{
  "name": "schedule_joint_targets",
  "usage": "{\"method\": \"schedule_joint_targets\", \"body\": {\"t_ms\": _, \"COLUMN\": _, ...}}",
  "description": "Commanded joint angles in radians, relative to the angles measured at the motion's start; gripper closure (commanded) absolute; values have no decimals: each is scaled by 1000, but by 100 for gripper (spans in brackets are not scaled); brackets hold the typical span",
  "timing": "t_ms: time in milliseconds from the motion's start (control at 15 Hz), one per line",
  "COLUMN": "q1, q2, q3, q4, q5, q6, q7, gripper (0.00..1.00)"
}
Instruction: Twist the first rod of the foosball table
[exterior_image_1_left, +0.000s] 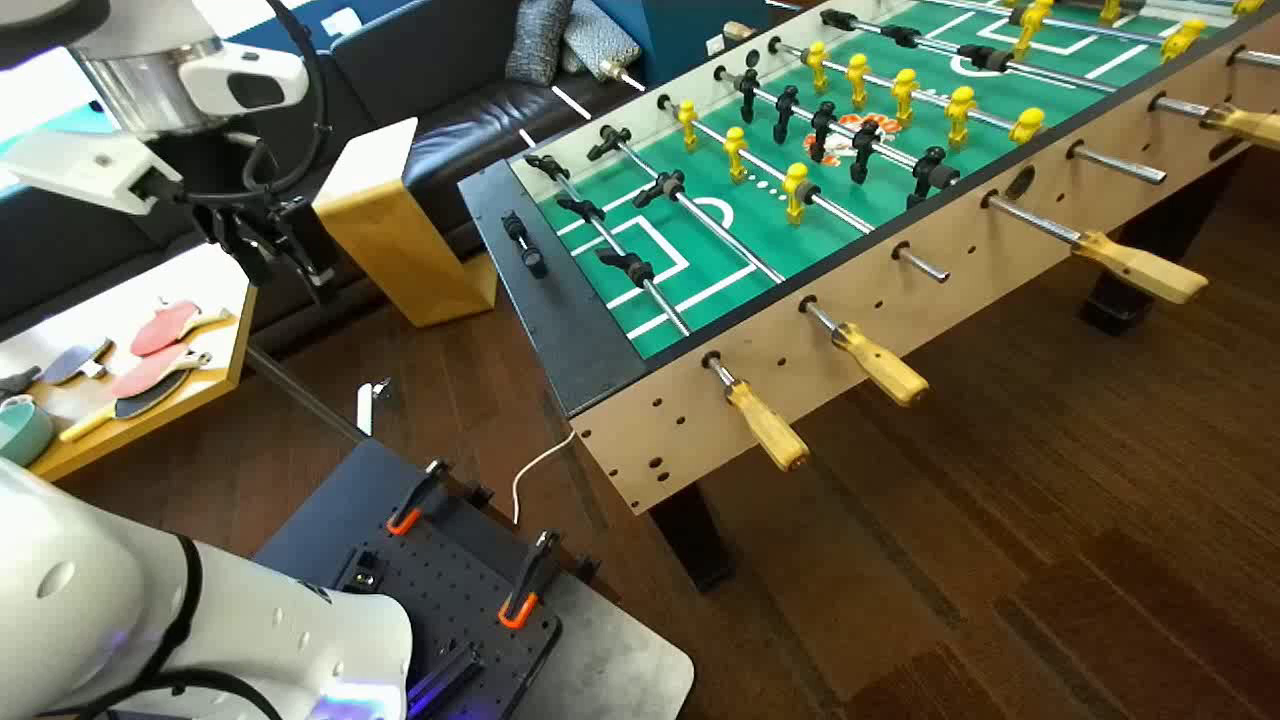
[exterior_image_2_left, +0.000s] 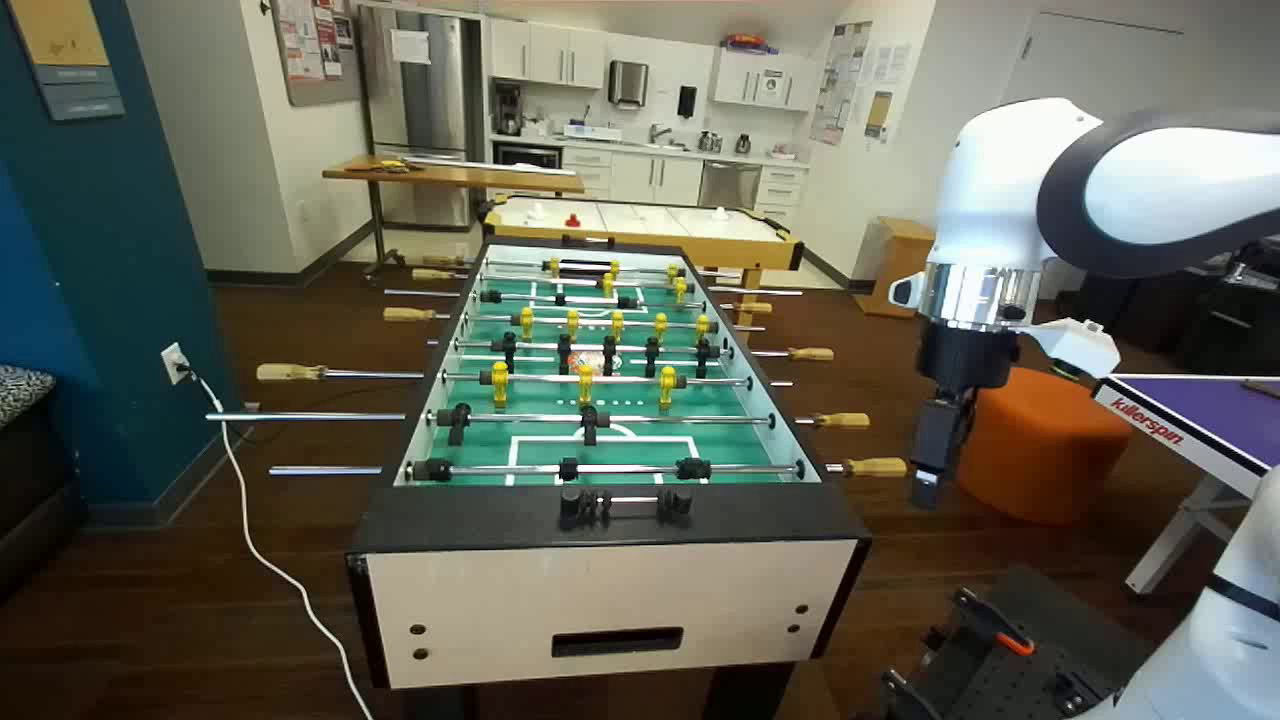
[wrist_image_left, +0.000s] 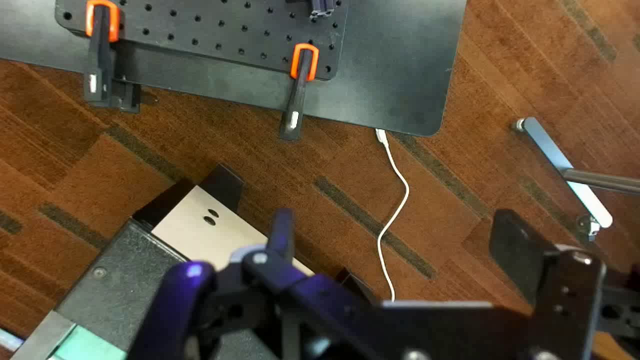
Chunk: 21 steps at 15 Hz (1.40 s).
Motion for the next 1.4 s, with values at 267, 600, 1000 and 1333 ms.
{"method": "schedule_joint_targets", "body": {"t_ms": 267, "q1": -20, "q2": -1, "q3": 6, "q4": 6, "q5": 4, "q6": 1, "q7": -1, "gripper": 0}}
{"method": "schedule_joint_targets", "body": {"t_ms": 600, "q1": -146, "q2": 36, "q3": -117, "q4": 73, "q5": 7, "q6": -11, "q7": 8, "gripper": 0}}
{"method": "schedule_joint_targets", "body": {"t_ms": 1000, "q1": -317, "q2": 177, "q3": -287, "q4": 163, "q5": 31, "q6": 27, "q7": 15, "gripper": 0}}
{"method": "schedule_joint_targets", "body": {"t_ms": 1333, "q1": -381, "q2": 214, "q3": -326, "q4": 151, "q5": 61, "q6": 25, "q7": 7, "gripper": 0}}
